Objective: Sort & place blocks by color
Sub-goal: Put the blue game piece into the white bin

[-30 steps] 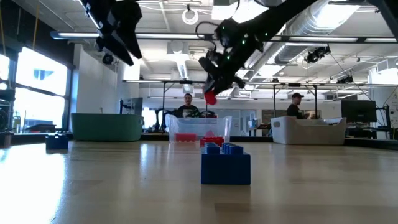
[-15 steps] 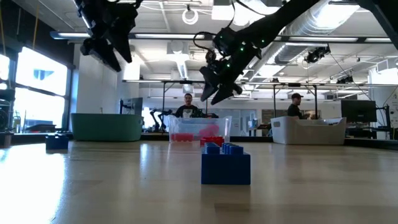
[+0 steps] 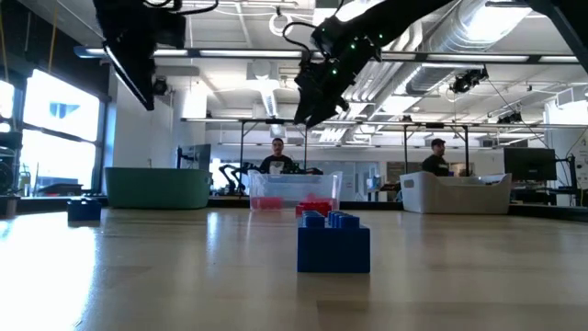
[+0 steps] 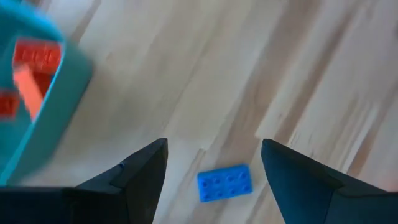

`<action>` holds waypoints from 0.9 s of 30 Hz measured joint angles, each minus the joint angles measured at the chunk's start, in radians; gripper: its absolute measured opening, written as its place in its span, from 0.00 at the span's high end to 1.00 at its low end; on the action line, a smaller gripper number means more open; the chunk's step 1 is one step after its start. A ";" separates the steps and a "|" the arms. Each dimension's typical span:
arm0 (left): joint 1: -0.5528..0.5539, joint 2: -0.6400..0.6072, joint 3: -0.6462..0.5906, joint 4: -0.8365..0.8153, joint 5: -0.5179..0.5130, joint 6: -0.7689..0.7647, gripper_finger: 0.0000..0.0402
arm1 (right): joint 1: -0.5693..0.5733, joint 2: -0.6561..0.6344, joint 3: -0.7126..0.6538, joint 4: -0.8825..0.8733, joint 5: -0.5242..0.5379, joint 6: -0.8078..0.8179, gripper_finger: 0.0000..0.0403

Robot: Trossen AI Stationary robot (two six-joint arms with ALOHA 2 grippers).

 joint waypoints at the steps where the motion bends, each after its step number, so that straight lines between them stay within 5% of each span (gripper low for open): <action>1: -0.013 0.000 0.000 -0.002 0.000 0.056 0.38 | 0.000 0.000 0.011 -0.005 0.001 -0.006 0.36; 10: -0.120 0.000 -0.041 -0.002 0.006 0.534 0.38 | 0.000 -0.001 0.055 -0.018 0.000 -0.007 0.36; 27: -0.198 0.102 -0.248 0.109 0.016 0.822 0.38 | 0.000 -0.001 0.055 -0.068 0.000 0.049 0.36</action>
